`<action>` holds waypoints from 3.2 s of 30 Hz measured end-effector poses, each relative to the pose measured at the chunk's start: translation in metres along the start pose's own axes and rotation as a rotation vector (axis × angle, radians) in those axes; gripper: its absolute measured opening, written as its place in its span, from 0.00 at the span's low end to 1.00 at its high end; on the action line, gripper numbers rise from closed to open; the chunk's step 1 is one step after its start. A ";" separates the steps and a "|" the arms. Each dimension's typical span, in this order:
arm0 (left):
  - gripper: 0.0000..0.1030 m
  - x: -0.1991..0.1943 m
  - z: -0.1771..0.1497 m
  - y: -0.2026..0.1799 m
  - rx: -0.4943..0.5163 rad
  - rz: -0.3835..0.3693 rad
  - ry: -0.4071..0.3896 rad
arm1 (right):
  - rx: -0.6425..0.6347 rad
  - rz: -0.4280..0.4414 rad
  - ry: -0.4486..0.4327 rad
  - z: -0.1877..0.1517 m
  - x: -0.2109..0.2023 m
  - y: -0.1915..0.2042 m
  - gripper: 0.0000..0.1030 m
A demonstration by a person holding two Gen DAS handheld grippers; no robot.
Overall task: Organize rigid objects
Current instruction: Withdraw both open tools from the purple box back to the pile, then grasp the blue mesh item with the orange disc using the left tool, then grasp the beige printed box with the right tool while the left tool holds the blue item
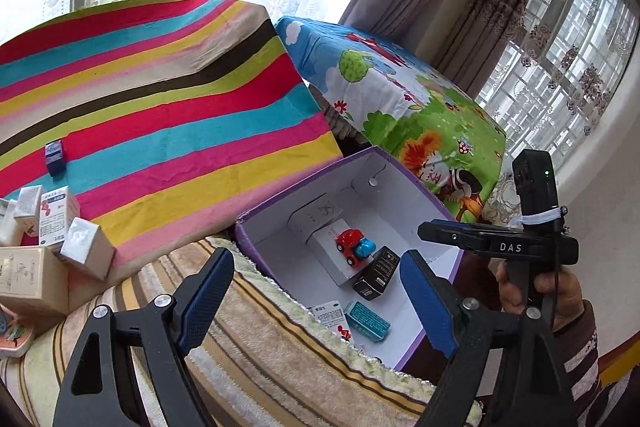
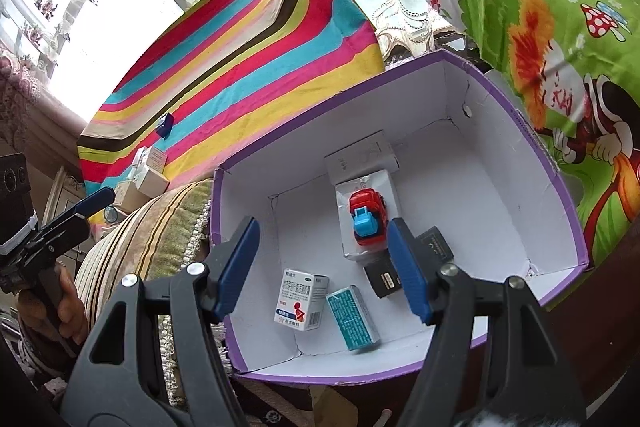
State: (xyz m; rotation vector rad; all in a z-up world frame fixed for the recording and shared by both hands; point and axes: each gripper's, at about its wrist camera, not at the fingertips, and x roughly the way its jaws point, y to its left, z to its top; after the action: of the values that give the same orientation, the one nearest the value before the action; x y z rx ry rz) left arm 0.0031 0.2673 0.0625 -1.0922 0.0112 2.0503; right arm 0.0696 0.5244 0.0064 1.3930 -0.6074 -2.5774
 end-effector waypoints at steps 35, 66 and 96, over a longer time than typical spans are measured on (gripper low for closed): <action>0.56 -0.138 -0.083 0.197 -0.422 0.310 -0.110 | -0.291 0.139 0.187 -0.012 0.061 0.175 0.68; 0.24 -0.089 -0.080 0.254 -0.533 0.325 0.017 | -0.271 0.142 0.319 -0.010 0.152 0.302 0.82; 0.15 -0.163 -0.133 0.243 -0.529 0.196 -0.223 | -0.085 -0.128 0.354 0.016 0.237 0.401 0.99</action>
State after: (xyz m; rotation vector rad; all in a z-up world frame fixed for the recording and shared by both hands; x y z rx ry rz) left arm -0.0112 -0.0495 0.0119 -1.1973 -0.5861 2.4161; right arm -0.0995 0.0897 -0.0005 1.8512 -0.3594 -2.3253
